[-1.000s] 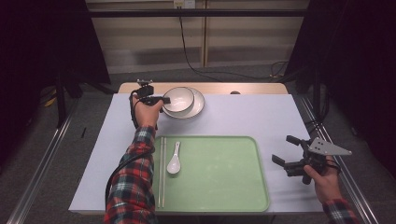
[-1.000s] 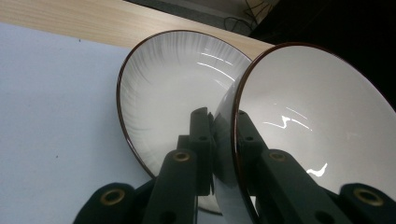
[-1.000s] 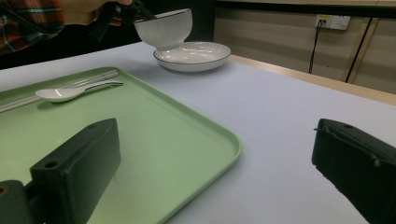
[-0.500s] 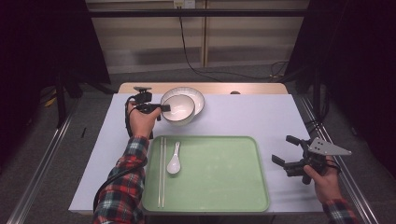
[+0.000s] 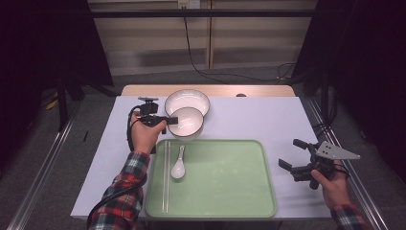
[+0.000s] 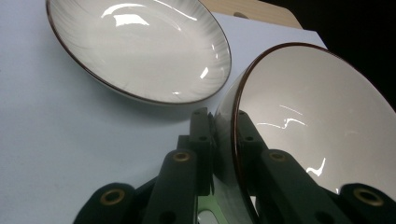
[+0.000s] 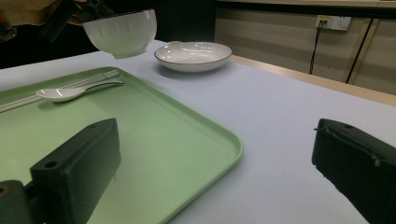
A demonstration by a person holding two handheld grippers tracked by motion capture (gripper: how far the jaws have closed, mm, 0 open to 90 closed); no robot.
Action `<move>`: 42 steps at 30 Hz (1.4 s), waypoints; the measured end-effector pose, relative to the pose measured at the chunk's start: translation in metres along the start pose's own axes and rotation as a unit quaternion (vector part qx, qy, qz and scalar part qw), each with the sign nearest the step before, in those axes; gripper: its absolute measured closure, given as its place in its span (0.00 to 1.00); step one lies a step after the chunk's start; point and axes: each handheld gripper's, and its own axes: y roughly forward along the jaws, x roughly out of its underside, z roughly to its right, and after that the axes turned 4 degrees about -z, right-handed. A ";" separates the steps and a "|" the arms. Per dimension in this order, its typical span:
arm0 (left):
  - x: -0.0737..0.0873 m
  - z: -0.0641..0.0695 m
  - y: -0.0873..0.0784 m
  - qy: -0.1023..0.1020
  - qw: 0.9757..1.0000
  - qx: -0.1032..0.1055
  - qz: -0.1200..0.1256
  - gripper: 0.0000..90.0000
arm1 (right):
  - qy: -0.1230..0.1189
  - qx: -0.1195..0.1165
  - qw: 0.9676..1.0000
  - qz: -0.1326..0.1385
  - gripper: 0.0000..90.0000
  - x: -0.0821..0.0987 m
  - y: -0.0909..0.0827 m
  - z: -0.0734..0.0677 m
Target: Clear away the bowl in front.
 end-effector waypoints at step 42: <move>0.066 0.053 -0.017 0.092 0.992 0.054 -0.073 0.91 | 0.000 0.001 1.000 0.000 0.01 -0.001 0.001 -0.001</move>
